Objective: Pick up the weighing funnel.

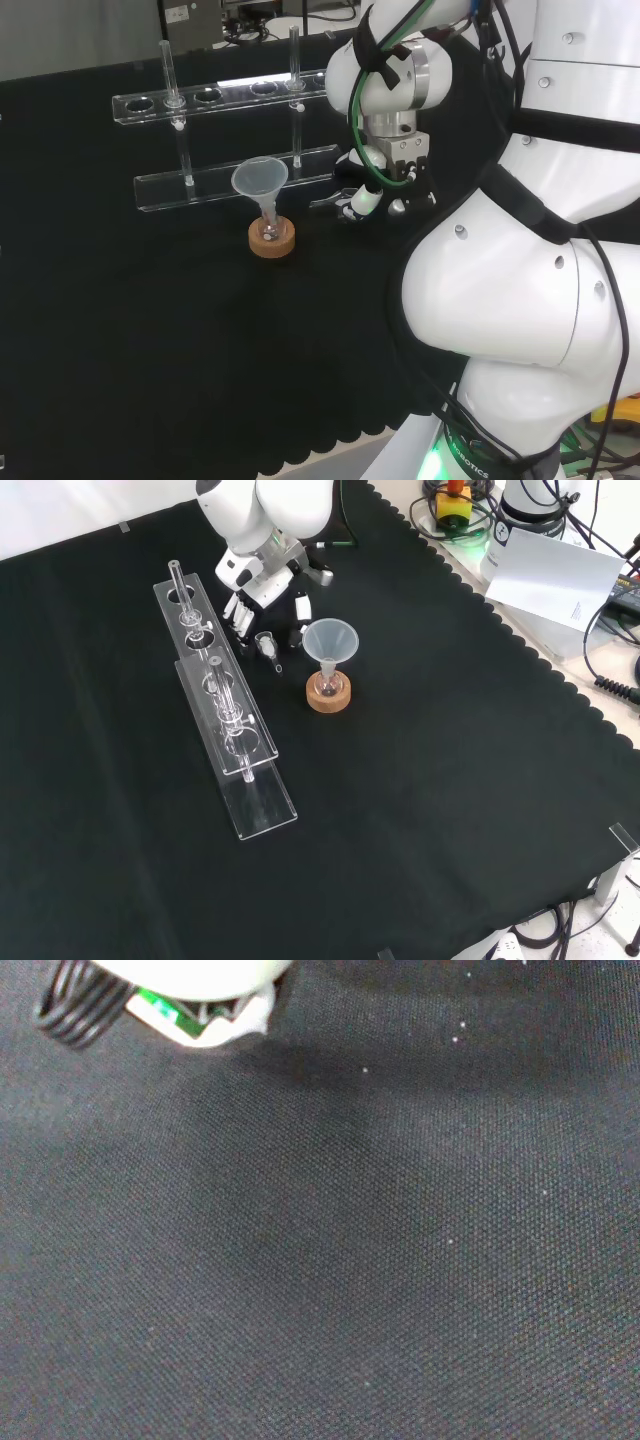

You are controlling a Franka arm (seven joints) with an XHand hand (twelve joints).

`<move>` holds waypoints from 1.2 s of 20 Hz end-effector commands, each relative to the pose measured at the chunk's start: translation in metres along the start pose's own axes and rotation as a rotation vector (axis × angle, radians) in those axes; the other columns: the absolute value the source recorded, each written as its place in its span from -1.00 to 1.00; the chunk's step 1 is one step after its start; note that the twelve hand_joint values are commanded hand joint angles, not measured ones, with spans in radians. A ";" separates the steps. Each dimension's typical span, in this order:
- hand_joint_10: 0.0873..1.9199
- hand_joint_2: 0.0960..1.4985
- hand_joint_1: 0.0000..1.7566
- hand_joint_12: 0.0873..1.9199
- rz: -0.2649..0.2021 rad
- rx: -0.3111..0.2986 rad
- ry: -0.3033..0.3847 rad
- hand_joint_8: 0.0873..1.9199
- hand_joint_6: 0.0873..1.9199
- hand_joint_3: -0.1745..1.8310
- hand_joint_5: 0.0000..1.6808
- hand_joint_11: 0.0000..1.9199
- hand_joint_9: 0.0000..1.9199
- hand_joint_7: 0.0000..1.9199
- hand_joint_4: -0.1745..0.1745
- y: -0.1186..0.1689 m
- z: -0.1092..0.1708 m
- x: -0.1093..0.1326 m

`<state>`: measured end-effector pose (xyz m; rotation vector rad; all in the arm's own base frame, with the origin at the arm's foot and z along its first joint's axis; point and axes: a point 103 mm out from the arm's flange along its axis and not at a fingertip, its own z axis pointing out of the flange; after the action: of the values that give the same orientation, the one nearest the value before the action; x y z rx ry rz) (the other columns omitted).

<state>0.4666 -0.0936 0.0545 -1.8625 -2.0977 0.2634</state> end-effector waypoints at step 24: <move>-0.48 -0.24 0.06 0.33 -0.007 -0.002 -0.007 -0.28 -0.20 -0.13 -0.37 -0.60 -0.27 -0.40 -0.10 0.005 0.005 0.004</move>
<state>0.4693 -0.0889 0.0493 -1.8605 -2.1097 0.2631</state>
